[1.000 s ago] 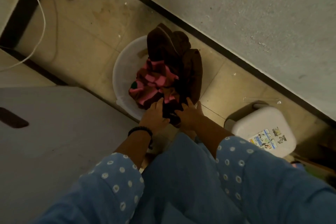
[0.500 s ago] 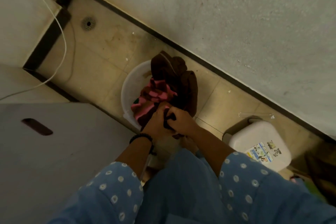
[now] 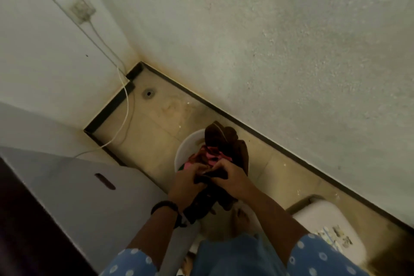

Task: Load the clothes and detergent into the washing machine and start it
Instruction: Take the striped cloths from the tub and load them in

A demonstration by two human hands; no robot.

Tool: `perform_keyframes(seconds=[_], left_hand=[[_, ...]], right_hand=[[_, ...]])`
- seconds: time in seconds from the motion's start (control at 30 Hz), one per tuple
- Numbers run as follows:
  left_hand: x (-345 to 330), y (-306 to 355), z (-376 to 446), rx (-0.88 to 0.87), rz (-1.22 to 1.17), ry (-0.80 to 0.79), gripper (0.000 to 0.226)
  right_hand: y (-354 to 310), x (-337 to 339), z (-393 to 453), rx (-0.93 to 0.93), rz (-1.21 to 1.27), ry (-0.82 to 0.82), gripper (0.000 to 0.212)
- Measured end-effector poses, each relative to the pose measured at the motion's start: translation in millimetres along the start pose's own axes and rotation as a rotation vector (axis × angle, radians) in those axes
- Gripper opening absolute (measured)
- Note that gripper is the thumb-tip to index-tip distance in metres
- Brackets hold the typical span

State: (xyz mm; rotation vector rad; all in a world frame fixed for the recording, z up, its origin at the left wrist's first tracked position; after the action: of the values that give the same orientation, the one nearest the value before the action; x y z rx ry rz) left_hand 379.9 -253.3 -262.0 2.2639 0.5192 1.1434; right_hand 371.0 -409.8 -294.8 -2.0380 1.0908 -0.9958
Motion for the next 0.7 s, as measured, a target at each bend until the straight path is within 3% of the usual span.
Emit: perform_keyframes(seconds=[0.3,0.47,0.63,0.7], left_hand=[[125.0,69.2,-61.1,-0.13,0.049,0.381,0.011],[187.9,107.8,-97.4,-0.267,-0.052,0.494,0.011],[243.8,142.4,-133.3,-0.414,-0.086,0.695,0.013],[265.2,153.7,-148.3,-0.47,-0.08,0.79,0.011]], right_hand=[[-115.4,52.5,-54.5,0.205,-0.011,-0.078,0.038],[-162.6,80.4,-67.4,0.382,-0.207,0.034,0.024],[-178.3,95.4,-69.5,0.372,-0.194,0.065,0.006],[-180.1,96.5,-67.7,0.342,-0.173,0.066,0.008]])
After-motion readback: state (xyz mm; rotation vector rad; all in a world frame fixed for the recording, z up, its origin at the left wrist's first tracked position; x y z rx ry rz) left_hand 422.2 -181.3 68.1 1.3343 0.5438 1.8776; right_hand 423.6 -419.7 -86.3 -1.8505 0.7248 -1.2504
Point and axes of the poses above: each hand's wrist, its own z-axis towards the middle knuckle, its own x-axis out of the back of the hand, y = z × x, the point moved 2 cm from there along z, towards the middle knuckle, and after that the axes turned 5 degrees about -x, right-handed, at the moved point
